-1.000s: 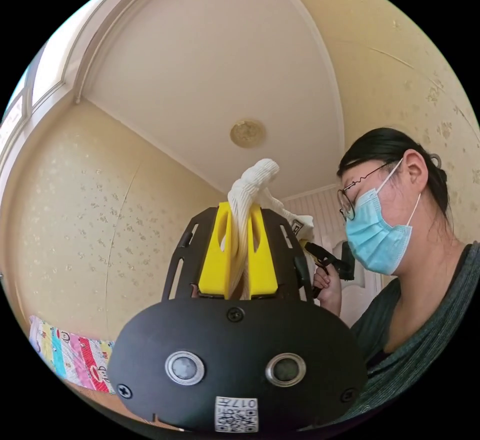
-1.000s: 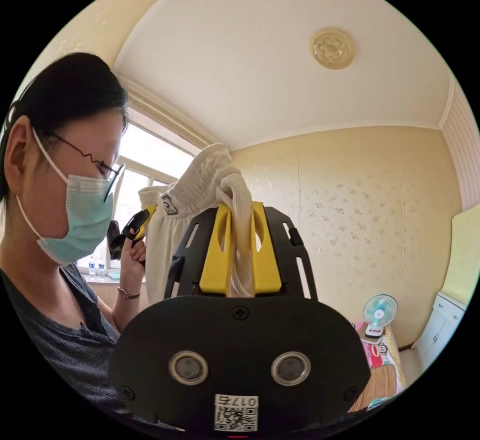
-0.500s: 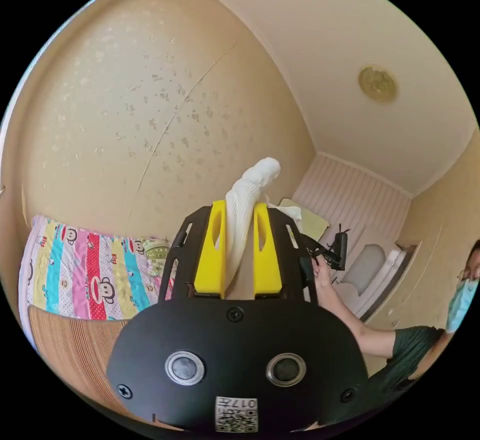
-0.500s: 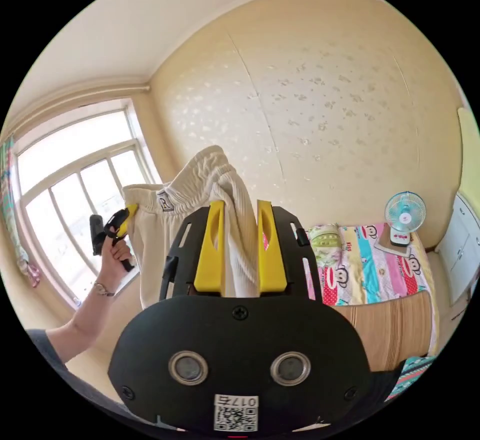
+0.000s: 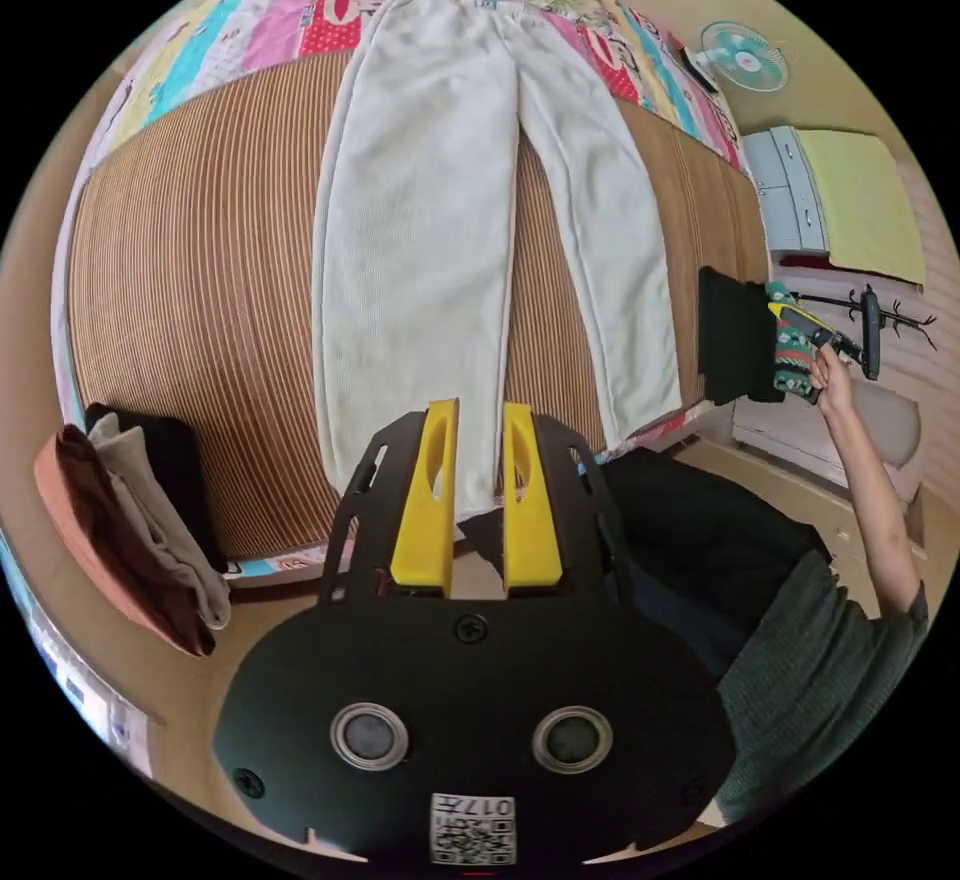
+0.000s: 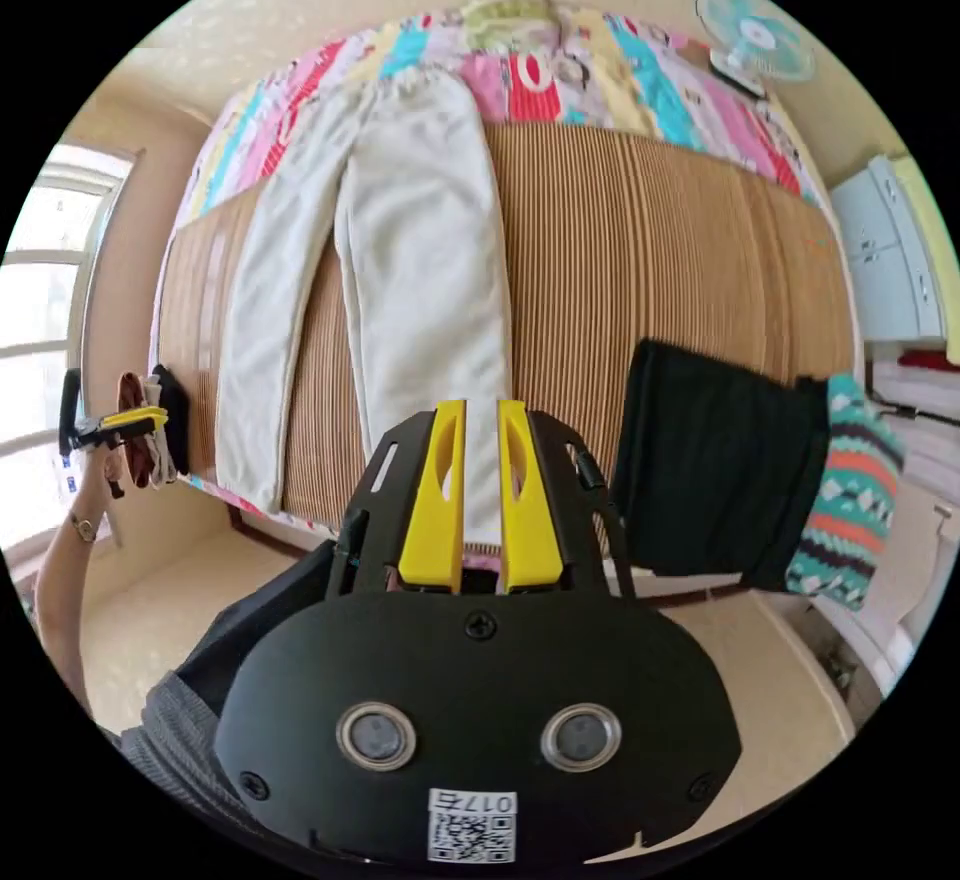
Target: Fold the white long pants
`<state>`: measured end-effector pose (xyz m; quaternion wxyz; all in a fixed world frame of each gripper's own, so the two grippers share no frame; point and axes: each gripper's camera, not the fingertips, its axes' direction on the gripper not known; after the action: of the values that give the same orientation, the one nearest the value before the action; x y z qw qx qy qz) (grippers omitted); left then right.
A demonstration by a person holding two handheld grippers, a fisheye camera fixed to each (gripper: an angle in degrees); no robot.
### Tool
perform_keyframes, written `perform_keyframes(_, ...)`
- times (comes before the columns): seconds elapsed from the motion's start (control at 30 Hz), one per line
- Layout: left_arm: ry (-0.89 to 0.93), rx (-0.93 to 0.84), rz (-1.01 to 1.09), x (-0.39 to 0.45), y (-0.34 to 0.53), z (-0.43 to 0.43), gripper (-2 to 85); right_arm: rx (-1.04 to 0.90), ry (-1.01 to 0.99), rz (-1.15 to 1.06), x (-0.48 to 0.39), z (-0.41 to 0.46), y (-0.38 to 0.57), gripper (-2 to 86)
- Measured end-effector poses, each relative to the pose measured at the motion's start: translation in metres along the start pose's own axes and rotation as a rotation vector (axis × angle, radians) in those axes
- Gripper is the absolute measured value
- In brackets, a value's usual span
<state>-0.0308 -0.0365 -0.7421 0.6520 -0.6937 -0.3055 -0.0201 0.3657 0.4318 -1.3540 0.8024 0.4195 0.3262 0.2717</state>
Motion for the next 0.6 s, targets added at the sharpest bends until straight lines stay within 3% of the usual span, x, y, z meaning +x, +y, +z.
perform_keyframes(0.07, 0.014, -0.061, -0.033, -0.006, 0.012, 0.024, 7.6, -0.156, -0.049, 0.055, 0.042, 0.063, 0.028, 5.3)
perform_keyframes(0.23, -0.064, -0.119, 0.008, -0.009, 0.000, 0.005, 7.3, -0.335, -0.005, -0.018, 0.089, 0.106, 0.036, 2.1)
perform_keyframes(0.37, -0.159, -0.032, 0.026, -0.022, -0.014, -0.048, 6.9, -0.305, -0.005, -0.108, 0.125, 0.076, 0.006, 0.8)
perform_keyframes(0.6, -0.281, 0.014, -0.188, -0.106, -0.005, -0.074, 9.8, -0.352, -0.203, -0.153, 0.171, 0.080, -0.022, 0.5)
